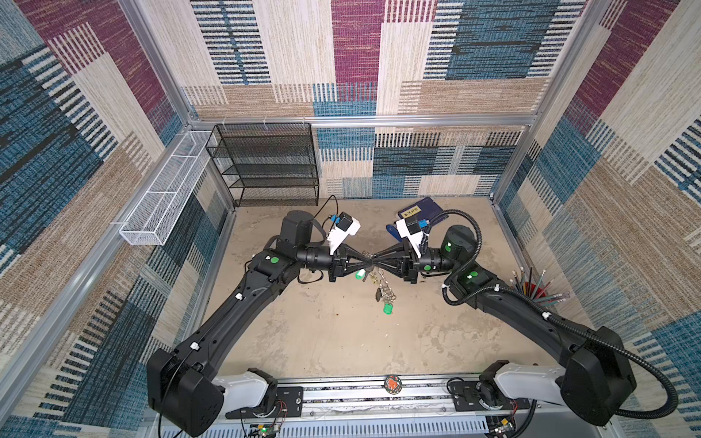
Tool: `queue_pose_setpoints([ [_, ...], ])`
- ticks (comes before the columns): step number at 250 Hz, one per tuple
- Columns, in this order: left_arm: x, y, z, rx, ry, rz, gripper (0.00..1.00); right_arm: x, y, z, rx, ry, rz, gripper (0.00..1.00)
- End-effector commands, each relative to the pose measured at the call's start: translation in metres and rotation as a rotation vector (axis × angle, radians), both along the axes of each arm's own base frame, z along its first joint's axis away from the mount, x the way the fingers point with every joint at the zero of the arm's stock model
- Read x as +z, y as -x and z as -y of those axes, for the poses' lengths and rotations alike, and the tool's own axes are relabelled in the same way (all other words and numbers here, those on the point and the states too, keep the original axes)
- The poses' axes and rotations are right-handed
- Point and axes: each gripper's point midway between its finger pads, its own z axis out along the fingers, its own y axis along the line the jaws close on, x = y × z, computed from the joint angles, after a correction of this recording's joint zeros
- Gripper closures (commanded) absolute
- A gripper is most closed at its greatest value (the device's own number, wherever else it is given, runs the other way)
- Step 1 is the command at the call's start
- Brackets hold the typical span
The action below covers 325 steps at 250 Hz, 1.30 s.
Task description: Put the keys on the keyring
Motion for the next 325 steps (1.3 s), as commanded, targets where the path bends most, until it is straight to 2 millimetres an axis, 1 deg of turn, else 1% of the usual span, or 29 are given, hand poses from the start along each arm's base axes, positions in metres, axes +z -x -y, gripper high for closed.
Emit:
queue_pose_setpoints([
  [1,0.004,0.002,-0.002,-0.025,-0.018,0.071,1.0,0.007,0.005,-0.001,0.031,-0.013,0.018,0.78],
  [15,0.005,0.001,-0.002,-0.025,-0.024,0.077,1.0,0.007,0.005,0.0,0.033,-0.012,0.013,0.77],
  [32,0.004,0.001,-0.002,-0.027,-0.038,0.081,1.0,0.007,0.004,0.001,0.03,-0.012,0.01,0.71],
  [74,0.005,0.002,-0.003,-0.038,-0.062,0.093,1.0,0.013,0.0,0.011,0.013,-0.027,0.003,0.61],
  [105,0.006,0.003,-0.004,-0.046,-0.074,0.104,1.0,0.016,-0.006,0.021,-0.016,-0.033,0.004,0.52],
  [120,0.007,0.004,-0.004,-0.056,-0.08,0.105,1.0,0.015,-0.008,0.021,-0.025,-0.021,0.007,0.48],
  [143,0.007,0.006,-0.005,-0.066,-0.096,0.107,1.0,0.014,-0.012,0.02,-0.03,0.005,0.014,0.46],
  [185,0.009,0.009,-0.006,-0.09,-0.117,0.113,1.0,0.014,-0.012,0.014,-0.001,0.033,0.026,0.45],
  [217,0.011,0.007,-0.005,-0.102,-0.129,0.113,1.0,0.01,-0.009,0.002,0.035,0.065,0.031,0.48],
  [250,0.012,0.004,-0.004,-0.109,-0.135,0.114,1.0,0.006,-0.005,-0.005,0.067,0.08,0.026,0.55],
  [259,0.012,0.004,-0.004,-0.111,-0.136,0.116,1.0,0.005,-0.004,-0.005,0.072,0.08,0.027,0.59],
  [287,0.011,0.003,-0.003,-0.114,-0.144,0.115,1.0,0.006,-0.002,-0.005,0.079,0.079,0.03,0.76],
  [325,0.009,0.002,-0.003,-0.119,-0.145,0.114,1.0,0.005,-0.001,-0.006,0.082,0.079,0.029,0.87],
])
